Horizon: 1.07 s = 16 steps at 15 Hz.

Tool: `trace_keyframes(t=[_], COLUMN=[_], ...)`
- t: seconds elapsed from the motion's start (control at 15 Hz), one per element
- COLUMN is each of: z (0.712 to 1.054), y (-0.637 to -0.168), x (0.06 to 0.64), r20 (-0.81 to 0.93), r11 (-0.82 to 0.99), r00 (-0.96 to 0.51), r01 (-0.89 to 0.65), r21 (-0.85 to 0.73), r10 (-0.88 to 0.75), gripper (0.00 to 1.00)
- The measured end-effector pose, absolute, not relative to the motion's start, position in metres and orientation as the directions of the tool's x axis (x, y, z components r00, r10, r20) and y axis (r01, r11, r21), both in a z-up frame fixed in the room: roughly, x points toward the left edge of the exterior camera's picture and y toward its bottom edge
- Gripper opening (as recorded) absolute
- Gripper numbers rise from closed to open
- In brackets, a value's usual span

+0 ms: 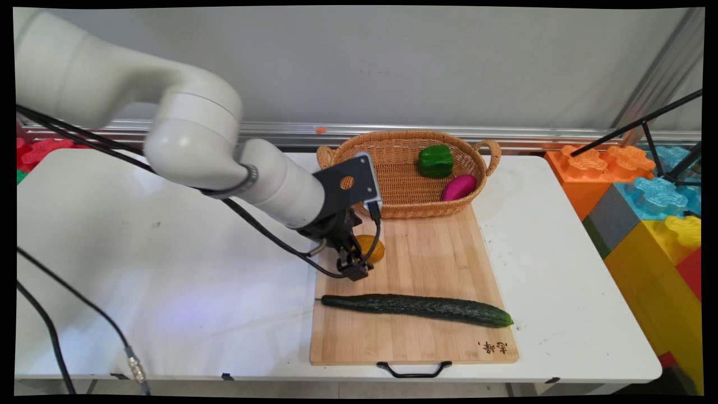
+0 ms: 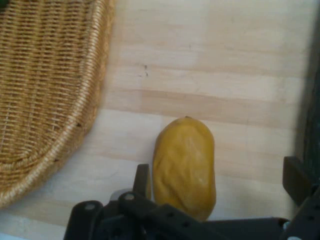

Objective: Pick up the potato from the cutting board

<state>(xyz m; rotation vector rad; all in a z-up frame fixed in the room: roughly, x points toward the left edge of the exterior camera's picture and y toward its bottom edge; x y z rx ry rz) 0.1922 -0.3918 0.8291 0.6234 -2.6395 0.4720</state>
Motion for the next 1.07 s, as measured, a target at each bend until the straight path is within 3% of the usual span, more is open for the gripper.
trace_keyframes(t=[1.0,1.07], z=[0.783,0.781], y=[-0.424,-0.425], x=[0.177,0.177], r20=[0.374,0.373], r11=[0.85,0.849], r00=[-0.867,-0.866], r01=[-0.445,-0.447], r21=[-0.283,-0.282], r10=[-0.33,-0.333], gripper=[1.0,0.0])
